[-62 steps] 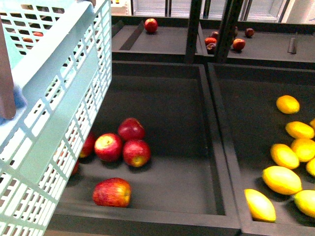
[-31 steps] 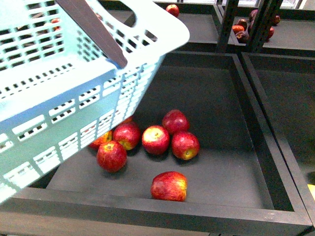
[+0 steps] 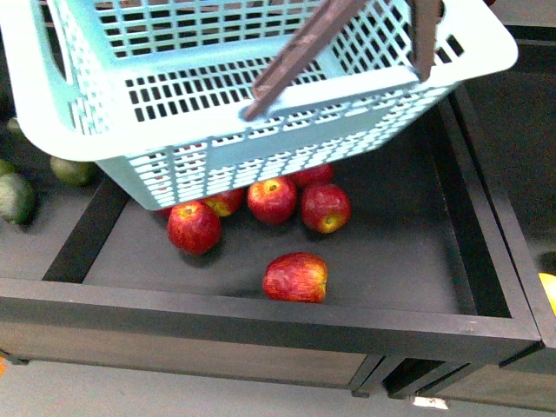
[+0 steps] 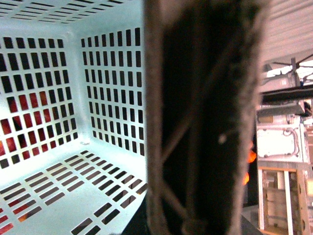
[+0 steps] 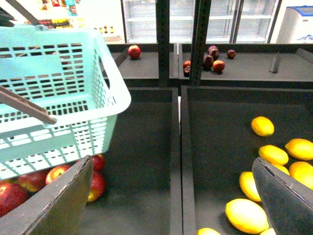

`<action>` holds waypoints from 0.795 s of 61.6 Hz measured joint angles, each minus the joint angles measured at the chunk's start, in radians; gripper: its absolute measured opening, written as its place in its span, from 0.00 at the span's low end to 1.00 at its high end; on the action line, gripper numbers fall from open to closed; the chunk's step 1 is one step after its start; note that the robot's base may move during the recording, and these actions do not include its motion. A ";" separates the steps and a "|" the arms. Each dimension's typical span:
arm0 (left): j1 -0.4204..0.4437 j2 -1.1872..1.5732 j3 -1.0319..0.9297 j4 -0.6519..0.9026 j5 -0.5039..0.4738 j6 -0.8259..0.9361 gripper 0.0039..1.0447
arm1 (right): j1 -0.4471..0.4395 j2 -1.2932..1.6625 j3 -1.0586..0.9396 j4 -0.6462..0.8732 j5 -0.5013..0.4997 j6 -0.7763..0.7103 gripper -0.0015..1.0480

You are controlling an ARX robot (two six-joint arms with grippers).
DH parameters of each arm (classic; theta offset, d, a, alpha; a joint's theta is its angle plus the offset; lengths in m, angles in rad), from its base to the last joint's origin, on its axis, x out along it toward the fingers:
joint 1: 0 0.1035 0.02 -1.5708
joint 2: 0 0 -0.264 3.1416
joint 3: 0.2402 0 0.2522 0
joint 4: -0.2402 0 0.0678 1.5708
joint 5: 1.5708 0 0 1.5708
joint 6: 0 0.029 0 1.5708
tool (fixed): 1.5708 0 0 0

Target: Pick lemon and mango into basket

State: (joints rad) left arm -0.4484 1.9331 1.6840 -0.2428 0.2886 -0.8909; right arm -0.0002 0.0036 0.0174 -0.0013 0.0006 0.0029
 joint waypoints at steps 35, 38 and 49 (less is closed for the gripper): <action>-0.179 -0.021 0.017 0.014 0.031 -0.018 0.04 | 0.000 0.000 0.000 0.000 0.000 0.000 0.92; -0.173 -0.021 0.017 0.014 0.025 -0.015 0.04 | 0.000 0.000 0.000 0.000 0.000 0.000 0.92; -0.166 -0.021 0.017 0.014 0.016 -0.007 0.04 | 0.000 0.005 0.001 -0.007 0.005 0.016 0.92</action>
State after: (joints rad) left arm -0.6140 1.9118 1.7012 -0.2291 0.3046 -0.8978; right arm -0.0006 0.0090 0.0185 -0.0082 0.0051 0.0185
